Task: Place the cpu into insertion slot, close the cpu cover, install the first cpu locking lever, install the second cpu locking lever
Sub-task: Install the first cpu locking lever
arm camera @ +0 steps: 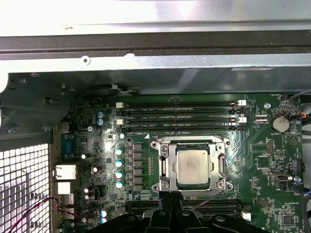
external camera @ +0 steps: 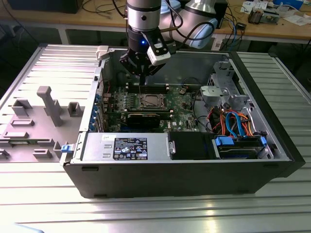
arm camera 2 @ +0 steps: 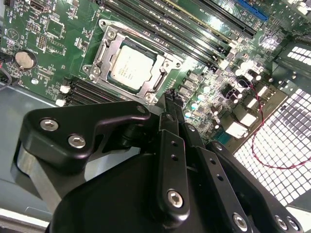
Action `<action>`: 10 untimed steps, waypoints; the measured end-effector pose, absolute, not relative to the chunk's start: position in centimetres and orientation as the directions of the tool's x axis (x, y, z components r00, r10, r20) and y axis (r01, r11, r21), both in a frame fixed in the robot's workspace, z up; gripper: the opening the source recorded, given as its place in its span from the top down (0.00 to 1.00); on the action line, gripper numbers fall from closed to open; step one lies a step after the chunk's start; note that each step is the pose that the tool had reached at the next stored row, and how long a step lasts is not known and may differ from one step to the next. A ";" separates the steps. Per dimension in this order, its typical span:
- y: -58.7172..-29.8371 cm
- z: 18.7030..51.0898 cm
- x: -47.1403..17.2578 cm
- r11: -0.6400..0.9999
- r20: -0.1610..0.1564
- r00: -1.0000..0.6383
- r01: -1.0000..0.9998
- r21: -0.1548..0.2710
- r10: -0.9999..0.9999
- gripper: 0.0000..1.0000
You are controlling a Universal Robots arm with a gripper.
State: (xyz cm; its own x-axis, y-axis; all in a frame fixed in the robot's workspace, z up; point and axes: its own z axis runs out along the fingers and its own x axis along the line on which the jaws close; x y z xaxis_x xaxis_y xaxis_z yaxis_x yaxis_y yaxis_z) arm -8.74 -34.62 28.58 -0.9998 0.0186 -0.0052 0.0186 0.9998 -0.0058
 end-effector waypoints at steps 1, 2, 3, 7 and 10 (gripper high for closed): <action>-34.6 28.6 -8.7 1.000 -0.005 -1.000 0.019 -0.006 0.019 0.89; -34.6 28.6 -8.7 1.000 -0.005 -1.000 0.019 -0.006 0.019 0.89; -34.6 28.6 -8.7 1.000 -0.005 -1.000 0.019 -0.006 0.019 0.89; -34.6 28.6 -8.7 1.000 -0.005 -1.000 0.018 -0.006 0.018 0.89; -34.6 28.6 -8.7 1.000 -0.005 -1.000 -0.020 -0.006 -0.020 0.89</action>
